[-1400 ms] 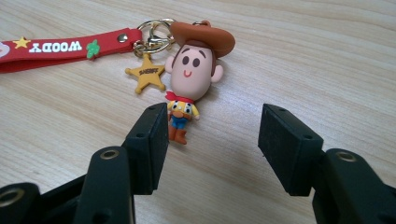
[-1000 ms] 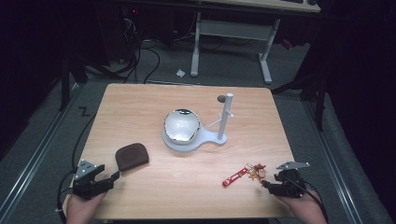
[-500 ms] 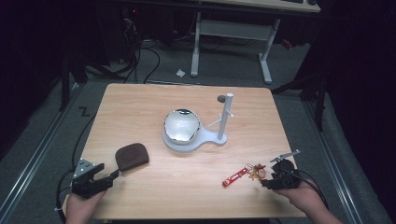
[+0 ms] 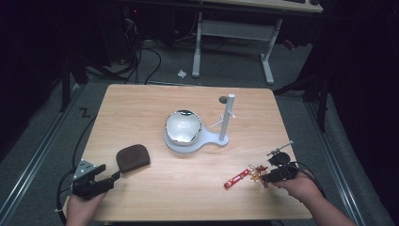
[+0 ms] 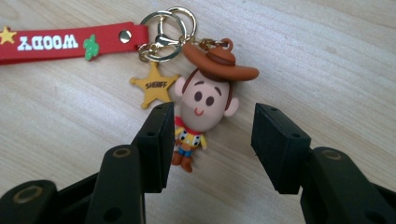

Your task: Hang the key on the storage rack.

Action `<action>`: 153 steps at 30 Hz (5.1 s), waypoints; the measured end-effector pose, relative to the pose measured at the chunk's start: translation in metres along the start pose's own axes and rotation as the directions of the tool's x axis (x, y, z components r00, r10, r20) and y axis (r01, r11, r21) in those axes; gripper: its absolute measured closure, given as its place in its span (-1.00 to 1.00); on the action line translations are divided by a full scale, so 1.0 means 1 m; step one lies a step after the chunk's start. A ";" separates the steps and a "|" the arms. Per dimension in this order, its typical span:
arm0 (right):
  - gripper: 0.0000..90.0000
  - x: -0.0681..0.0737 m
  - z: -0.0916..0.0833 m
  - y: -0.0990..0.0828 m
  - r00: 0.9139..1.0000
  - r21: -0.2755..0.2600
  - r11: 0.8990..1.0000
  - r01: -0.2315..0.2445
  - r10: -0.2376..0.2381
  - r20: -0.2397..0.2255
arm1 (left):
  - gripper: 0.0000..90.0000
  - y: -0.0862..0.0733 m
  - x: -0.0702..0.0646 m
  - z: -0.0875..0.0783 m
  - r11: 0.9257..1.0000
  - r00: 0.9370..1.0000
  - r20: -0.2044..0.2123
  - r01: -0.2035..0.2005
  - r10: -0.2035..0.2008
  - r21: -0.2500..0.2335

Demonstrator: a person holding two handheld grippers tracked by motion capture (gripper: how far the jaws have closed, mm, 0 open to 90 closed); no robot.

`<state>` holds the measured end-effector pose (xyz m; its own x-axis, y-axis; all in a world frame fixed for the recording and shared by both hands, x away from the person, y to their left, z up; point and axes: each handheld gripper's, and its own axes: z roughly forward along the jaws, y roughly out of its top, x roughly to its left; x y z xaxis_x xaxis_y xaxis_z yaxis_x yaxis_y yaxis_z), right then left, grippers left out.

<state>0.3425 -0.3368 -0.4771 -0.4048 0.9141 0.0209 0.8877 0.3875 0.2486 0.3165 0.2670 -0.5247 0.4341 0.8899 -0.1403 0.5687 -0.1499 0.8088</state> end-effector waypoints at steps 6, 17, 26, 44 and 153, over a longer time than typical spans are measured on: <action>0.16 -0.001 0.006 0.008 0.999 0.004 1.000 -0.029 0.029 -0.021 | -0.31 0.000 0.001 0.000 1.000 1.000 0.002 0.004 -0.004 0.002; 0.34 0.001 0.016 0.012 0.999 0.028 0.999 -0.031 0.032 -0.032 | -0.31 0.000 0.000 0.002 1.000 1.000 0.007 -0.004 0.004 0.009; 0.47 0.003 0.017 0.016 1.000 0.030 0.999 0.020 -0.019 -0.006 | -0.30 0.000 0.001 0.002 1.000 1.000 0.005 -0.002 0.002 0.008; 0.48 0.021 -0.041 0.021 0.993 0.034 0.992 0.121 -0.121 0.013 | -0.31 -0.001 0.000 0.003 1.000 1.000 0.007 -0.005 0.005 0.008; 0.49 0.080 -0.173 0.168 0.957 -0.105 0.954 0.281 -0.270 0.110 | -0.32 0.000 0.004 0.004 1.000 1.000 0.022 -0.011 0.011 -0.004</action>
<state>0.4214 -0.2193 -0.2665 -0.6027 0.7832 -0.1532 0.7103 0.6139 0.3444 0.3203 0.2689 -0.5277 0.4555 0.8786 -0.1433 0.5611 -0.1583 0.8125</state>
